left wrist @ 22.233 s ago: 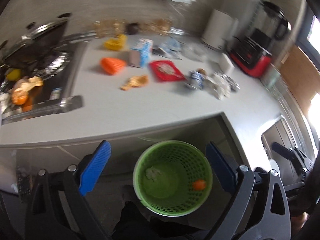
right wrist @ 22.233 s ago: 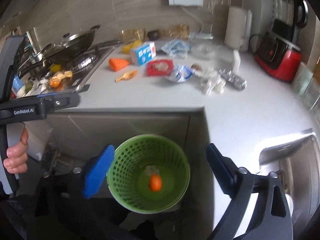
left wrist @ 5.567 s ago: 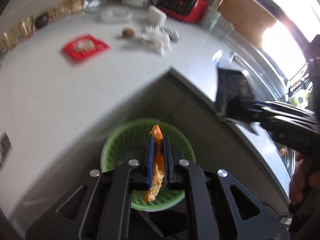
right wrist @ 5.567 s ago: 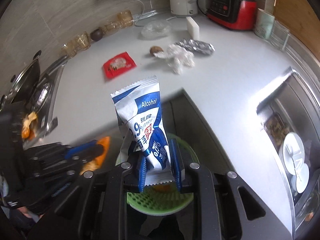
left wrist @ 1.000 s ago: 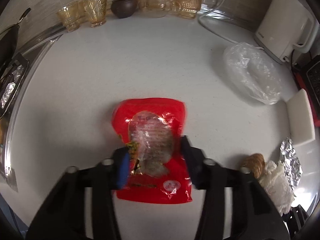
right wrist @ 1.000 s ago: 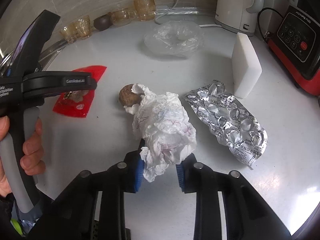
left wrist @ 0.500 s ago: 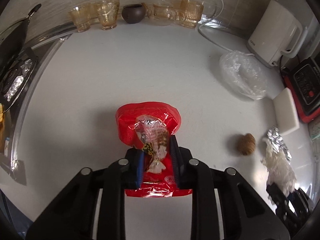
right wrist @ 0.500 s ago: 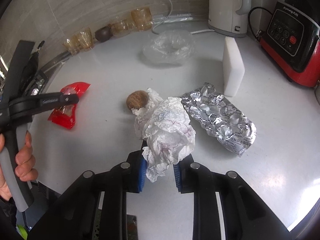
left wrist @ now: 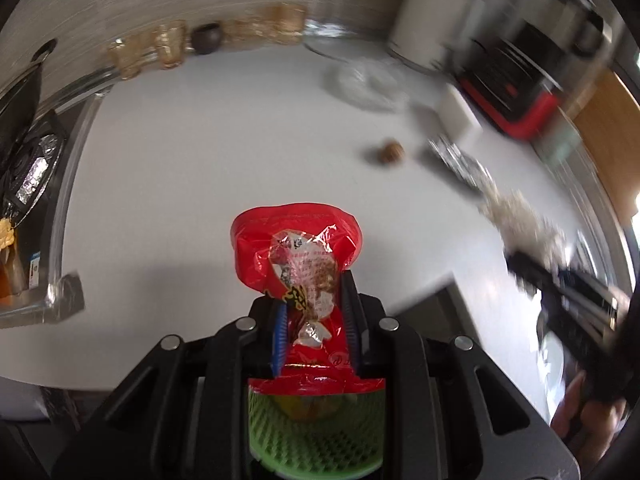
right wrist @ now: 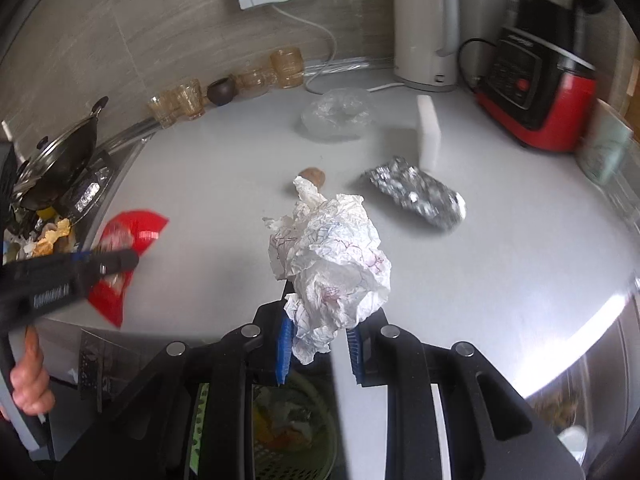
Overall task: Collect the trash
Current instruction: 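Drop the red wrapper and tissue into the green basket, opening both tools, then grasp the walnut with the left tool while the right tool grasps the foil blister pack, then carry the walnut and foil pack to the green basket and release them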
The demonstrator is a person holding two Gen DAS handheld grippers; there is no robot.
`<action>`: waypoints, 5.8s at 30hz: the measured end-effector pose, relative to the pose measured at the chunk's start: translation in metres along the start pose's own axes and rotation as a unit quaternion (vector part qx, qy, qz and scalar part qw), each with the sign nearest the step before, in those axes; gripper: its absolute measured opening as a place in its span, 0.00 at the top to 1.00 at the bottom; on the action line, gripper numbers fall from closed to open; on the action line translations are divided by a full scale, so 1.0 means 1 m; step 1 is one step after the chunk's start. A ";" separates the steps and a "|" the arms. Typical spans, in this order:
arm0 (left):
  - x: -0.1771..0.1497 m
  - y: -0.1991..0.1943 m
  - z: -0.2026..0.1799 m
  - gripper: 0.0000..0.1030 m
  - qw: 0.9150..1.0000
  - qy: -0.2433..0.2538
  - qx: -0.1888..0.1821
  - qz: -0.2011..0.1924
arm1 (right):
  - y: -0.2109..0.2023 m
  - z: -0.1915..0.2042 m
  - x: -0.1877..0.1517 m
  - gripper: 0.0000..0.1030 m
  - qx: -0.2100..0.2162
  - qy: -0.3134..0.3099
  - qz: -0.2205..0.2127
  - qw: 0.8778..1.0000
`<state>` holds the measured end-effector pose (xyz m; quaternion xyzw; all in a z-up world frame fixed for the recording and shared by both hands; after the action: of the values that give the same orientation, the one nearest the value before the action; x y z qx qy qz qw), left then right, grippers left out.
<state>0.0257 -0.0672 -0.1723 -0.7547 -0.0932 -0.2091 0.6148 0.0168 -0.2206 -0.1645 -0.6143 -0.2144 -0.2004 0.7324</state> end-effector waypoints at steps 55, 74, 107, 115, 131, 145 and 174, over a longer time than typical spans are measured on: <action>-0.126 -0.048 0.023 0.19 0.997 0.072 0.024 0.009 | -0.055 0.055 -0.164 0.77 -0.021 0.079 0.047 0.996; -0.139 -0.079 0.077 0.11 1.000 0.002 0.028 -0.011 | 0.072 0.111 -0.206 0.40 -0.031 -0.007 0.164 0.986; -0.092 -0.092 0.043 0.08 0.998 0.035 -0.011 -0.042 | -0.093 0.057 -0.103 0.02 -0.092 0.071 -0.018 0.993; -0.053 -0.073 0.019 0.08 0.999 0.017 -0.007 -0.047 | -0.072 0.017 -0.058 0.02 -0.077 0.059 -0.021 0.995; 0.080 0.043 -0.067 0.09 0.998 0.012 -0.015 -0.060 | 0.019 -0.105 0.028 0.02 -0.059 0.020 0.014 0.998; 0.152 0.141 -0.084 0.33 0.998 0.041 -0.009 -0.036 | 0.128 -0.116 0.087 0.02 0.051 -0.118 0.055 0.990; 0.146 0.116 -0.083 0.73 0.998 0.042 -0.001 -0.050 | 0.139 -0.093 0.091 0.44 0.063 -0.194 0.048 0.978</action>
<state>0.1861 -0.1910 -0.2000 -0.7401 -0.1050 -0.2714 0.6062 0.1760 -0.2920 -0.2410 -0.6040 -0.3348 -0.0278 0.7228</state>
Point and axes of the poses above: each gripper's, at about its wrist camera, not at the fingertips, and y roughly the way its jaws point, z to its left, x to its top, the point moved 10 cm from there along y, roughly the way its jaws point, and after that the axes turned 3 degrees about z, right-handed, at the moved point
